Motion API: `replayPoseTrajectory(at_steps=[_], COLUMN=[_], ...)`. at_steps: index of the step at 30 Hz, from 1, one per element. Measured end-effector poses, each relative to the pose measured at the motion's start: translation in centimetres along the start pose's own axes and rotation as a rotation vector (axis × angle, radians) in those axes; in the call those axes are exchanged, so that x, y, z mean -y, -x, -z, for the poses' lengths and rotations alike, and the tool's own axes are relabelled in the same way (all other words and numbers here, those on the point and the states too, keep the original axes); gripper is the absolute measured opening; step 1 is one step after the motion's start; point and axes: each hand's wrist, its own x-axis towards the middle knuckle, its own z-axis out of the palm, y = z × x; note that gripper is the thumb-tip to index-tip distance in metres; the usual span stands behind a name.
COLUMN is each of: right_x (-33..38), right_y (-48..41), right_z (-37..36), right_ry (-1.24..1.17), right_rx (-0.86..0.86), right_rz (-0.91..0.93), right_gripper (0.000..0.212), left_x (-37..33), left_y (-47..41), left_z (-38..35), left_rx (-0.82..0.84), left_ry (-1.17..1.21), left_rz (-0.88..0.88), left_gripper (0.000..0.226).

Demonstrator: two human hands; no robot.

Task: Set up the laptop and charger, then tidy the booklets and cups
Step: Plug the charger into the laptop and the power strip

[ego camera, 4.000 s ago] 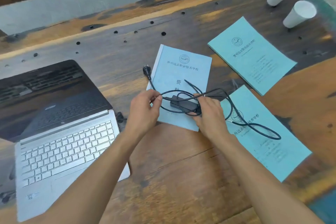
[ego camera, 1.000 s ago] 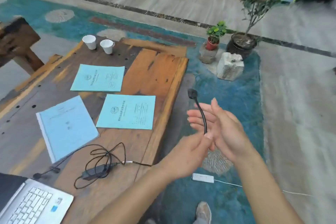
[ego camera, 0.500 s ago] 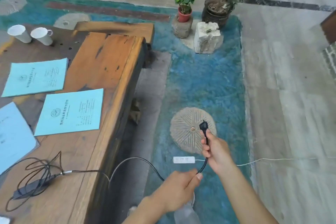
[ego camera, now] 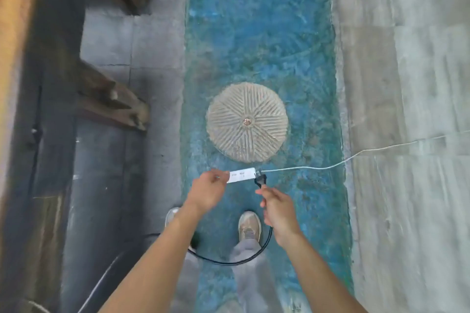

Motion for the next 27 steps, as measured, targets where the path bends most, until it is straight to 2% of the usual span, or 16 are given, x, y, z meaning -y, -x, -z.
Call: replayPoseTrajectory(at_steps=[4, 8, 14, 18, 23, 27], right_x=[-5.5, -10.8, -14.8, -16.3, -17.6, -18.3], right_y=[-7.6, -13.5, -19.7, -23.1, -26.3, -27.6], right_z=[-2.7, -4.4, -5.6, -6.3, -7.6, -8.6], right_ry=[0.087, 0.077, -0.116, -0.163, -0.207, -0.227], right_rx=[-0.047, -0.018, 0.021, 0.042, 0.077, 0.079], right_rz=[0.043, -0.025, -0.128, -0.179, -0.222, -0.249], right_gripper=[0.041, 0.035, 0.026, 0.025, 0.024, 0.025], left_x=[4.1, 9.1, 15.8, 20.0, 23.2, 23.9], left_y=[-9.8, -18.0, -27.0, -31.2, -34.8, -36.5], left_z=[-3.1, -7.7, -15.0, -18.2, -20.8, -22.2], left_rx=[-0.008, 0.004, -0.044, -0.099, -0.178, -0.298], left_ry=[-0.039, -0.114, -0.04, -0.085, 0.074, 0.339], left_rz=[0.032, 0.104, 0.26, 0.303, 0.383, 0.467], left_gripper=[0.022, 0.028, 0.03, 0.051, 0.072, 0.081])
